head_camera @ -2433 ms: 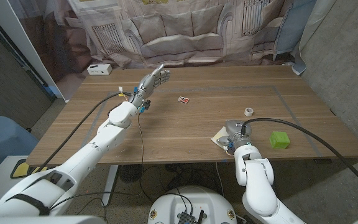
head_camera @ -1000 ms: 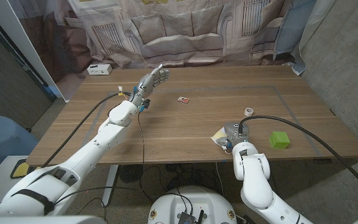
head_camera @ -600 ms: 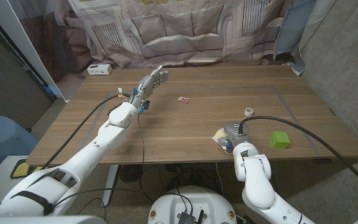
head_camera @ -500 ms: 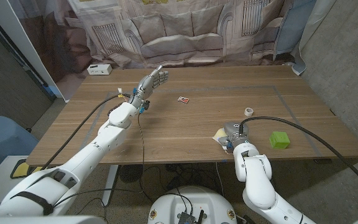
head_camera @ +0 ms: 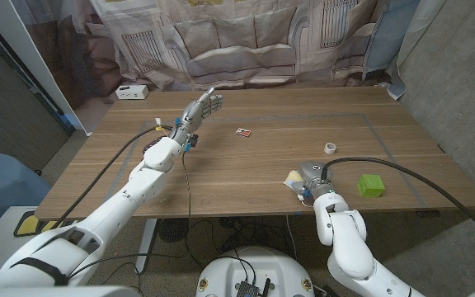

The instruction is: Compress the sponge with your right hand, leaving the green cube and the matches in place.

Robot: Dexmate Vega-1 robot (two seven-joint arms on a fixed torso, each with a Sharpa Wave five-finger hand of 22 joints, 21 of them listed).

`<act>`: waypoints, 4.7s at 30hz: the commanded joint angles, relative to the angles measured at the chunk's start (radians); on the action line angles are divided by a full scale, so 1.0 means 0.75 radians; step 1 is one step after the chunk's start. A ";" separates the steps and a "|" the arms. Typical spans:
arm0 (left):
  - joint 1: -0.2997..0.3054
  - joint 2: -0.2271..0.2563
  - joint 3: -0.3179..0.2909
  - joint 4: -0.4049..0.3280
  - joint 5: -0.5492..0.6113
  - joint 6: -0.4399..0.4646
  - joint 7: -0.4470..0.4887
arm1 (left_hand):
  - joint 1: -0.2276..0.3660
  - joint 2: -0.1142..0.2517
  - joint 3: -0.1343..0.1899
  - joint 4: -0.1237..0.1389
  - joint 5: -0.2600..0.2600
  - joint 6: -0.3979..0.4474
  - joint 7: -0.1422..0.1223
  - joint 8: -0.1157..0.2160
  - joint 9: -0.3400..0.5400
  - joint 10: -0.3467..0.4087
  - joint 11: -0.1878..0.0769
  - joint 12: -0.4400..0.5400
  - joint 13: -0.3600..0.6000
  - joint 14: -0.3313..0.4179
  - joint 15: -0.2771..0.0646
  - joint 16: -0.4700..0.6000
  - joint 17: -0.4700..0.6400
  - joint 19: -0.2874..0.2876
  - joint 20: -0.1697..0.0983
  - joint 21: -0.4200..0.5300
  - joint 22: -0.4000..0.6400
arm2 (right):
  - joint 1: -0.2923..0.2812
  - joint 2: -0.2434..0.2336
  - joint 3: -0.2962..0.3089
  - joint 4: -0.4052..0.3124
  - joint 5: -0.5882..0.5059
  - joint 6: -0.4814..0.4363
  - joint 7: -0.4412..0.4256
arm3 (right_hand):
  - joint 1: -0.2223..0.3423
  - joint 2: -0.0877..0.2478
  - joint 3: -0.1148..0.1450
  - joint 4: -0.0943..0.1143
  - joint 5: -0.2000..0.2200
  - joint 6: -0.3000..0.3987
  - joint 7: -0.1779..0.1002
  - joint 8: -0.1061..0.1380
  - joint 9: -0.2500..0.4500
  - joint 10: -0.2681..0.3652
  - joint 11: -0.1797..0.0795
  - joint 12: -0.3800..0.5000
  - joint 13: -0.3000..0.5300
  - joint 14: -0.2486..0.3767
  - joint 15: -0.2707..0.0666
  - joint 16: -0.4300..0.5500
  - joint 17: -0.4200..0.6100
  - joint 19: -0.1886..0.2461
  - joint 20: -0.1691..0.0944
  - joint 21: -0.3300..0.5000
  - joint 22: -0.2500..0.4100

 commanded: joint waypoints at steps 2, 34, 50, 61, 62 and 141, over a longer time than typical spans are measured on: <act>0.016 0.005 -0.005 -0.026 0.003 -0.003 0.013 | 0.000 0.012 0.003 -0.002 -0.004 0.013 0.000 -0.004 0.007 0.003 0.005 -0.007 0.004 0.011 -0.001 -0.003 0.008 0.009 0.002 -0.001 0.007 | -0.014 -0.071 0.004 -0.058 0.088 -0.021 -0.144 | 0.027 -0.002 0.010 0.002 -0.004 0.018 -0.001 0.010 0.004 0.021 -0.002 0.004 0.005 0.023 -0.078 0.017 0.014 0.017 -0.006 0.014 0.005; 0.013 -0.005 0.000 -0.036 0.019 0.005 0.038 | -0.002 0.014 0.003 -0.005 -0.004 0.014 0.001 -0.004 0.007 0.006 0.005 -0.008 0.004 0.012 -0.001 -0.003 0.008 0.010 0.001 -0.002 0.007 | -0.068 -0.157 0.058 -0.162 0.185 -0.042 -0.393 | 0.070 0.011 0.008 0.009 -0.014 0.046 -0.011 0.003 0.004 0.050 -0.015 -0.005 0.005 0.045 -0.095 0.027 0.030 0.028 -0.022 0.034 0.010; -0.006 -0.012 0.013 -0.048 0.032 0.031 0.045 | -0.002 0.015 0.002 -0.007 -0.005 0.013 0.001 -0.005 0.007 0.007 0.004 -0.008 0.004 0.012 -0.003 -0.004 0.008 0.011 0.002 -0.002 0.007 | -0.110 -0.205 0.151 -0.218 0.379 0.028 -0.561 | 0.082 0.014 0.006 0.011 -0.015 0.047 -0.015 -0.005 0.004 0.051 -0.013 -0.013 0.006 0.039 -0.101 0.021 0.036 0.020 -0.025 0.039 0.012; -0.032 -0.012 0.033 -0.061 0.044 0.059 0.027 | -0.002 0.016 0.002 -0.008 -0.005 0.014 0.000 -0.005 0.007 0.005 0.005 -0.009 0.004 0.012 -0.003 -0.004 0.008 0.010 0.000 -0.002 0.007 | -0.095 -0.232 0.164 -0.231 0.405 0.043 -0.633 | 0.086 0.016 0.004 0.014 -0.015 0.047 -0.016 -0.010 0.004 0.049 -0.016 -0.019 0.007 0.039 -0.098 0.019 0.040 0.018 -0.026 0.042 0.012; -0.032 -0.010 0.034 -0.064 0.046 0.060 0.026 | -0.002 0.016 0.002 -0.008 -0.005 0.014 0.000 -0.005 0.007 0.004 0.004 -0.010 0.004 0.012 -0.003 -0.004 0.008 0.010 -0.001 -0.002 0.007 | -0.096 -0.234 0.170 -0.229 0.415 0.051 -0.648 | 0.088 0.015 0.004 0.013 -0.015 0.046 -0.015 -0.010 0.004 0.049 -0.016 -0.019 0.007 0.038 -0.099 0.018 0.041 0.018 -0.026 0.043 0.012; -0.037 -0.075 0.066 -0.041 0.067 0.082 0.090 | -0.002 0.022 0.003 -0.018 -0.006 0.008 0.000 -0.006 0.007 0.000 0.006 -0.013 0.005 0.012 -0.001 -0.004 0.008 0.007 0.004 -0.004 0.007 | -0.200 -0.351 0.389 -0.158 0.755 0.401 -1.138 | 0.253 0.020 -0.005 0.065 -0.029 0.234 -0.098 -0.087 0.017 0.143 -0.048 -0.073 0.035 0.259 -0.154 -0.105 0.129 0.014 -0.083 0.369 0.068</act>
